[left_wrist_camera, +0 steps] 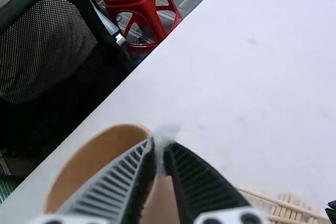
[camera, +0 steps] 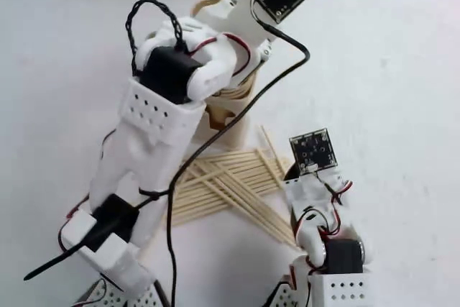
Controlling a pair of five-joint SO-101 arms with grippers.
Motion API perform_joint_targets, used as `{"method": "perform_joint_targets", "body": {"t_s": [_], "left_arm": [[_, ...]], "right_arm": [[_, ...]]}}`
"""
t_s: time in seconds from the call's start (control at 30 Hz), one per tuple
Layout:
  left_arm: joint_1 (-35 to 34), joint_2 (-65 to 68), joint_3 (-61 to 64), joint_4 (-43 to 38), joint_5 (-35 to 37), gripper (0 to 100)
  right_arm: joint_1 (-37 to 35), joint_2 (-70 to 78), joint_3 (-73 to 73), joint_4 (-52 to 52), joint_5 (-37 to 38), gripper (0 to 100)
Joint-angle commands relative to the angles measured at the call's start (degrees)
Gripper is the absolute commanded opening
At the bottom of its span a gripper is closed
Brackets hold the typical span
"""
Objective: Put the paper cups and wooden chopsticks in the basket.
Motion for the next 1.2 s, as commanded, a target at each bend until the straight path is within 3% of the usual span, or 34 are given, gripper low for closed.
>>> {"method": "perform_joint_targets", "body": {"t_s": [0.0, 0.3, 0.47, 0.67, 0.87, 1.03, 1.17], "left_arm": [[0.4, -2.6, -0.8, 1.6, 0.6, 12], [-1.2, -10.9, 0.4, 2.9, 0.6, 12], [-5.0, -8.2, 11.6, 3.1, 0.7, 11], [-6.8, -6.9, 28.7, -5.7, 0.7, 9], [-5.9, -6.6, 37.6, -15.5, 0.7, 9], [-5.8, -7.1, 38.1, -19.0, 0.7, 9], [-6.1, -7.0, 28.3, -14.9, 0.7, 9]], "right_arm": [[-0.6, -0.6, -0.3, 0.1, 0.4, 1.7], [-0.6, -0.6, -0.3, 0.1, 0.5, 1.7], [-0.6, -0.6, -0.3, 0.1, 0.5, 1.7], [-0.6, -0.6, -0.3, 0.1, 0.5, 1.7], [-0.6, -0.6, -0.3, 0.1, 0.5, 1.7], [-0.6, -0.6, -0.3, 0.1, 0.5, 1.7], [-0.6, -0.5, -0.3, 0.1, 0.5, 1.7]]}}
